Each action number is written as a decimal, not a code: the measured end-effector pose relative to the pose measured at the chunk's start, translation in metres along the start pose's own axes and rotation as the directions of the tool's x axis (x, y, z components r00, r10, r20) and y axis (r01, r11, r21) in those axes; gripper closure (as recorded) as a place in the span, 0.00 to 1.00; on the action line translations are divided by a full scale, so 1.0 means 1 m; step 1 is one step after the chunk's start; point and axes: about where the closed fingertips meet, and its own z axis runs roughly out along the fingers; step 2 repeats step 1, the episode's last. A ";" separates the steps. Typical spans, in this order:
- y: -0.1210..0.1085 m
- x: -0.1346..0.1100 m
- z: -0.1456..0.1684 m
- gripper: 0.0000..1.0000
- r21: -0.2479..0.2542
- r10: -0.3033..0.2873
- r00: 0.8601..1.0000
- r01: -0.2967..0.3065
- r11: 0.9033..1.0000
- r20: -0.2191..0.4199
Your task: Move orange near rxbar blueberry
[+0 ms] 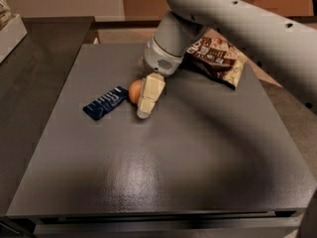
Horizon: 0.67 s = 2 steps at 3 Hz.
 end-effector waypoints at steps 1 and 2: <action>0.000 0.000 0.000 0.00 0.000 0.000 1.000 0.000 1.000 0.000; 0.000 0.000 0.000 0.00 0.000 0.000 1.000 0.000 1.000 0.000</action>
Offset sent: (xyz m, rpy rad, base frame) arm 0.0000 0.0000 0.0000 0.0000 0.0000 0.0000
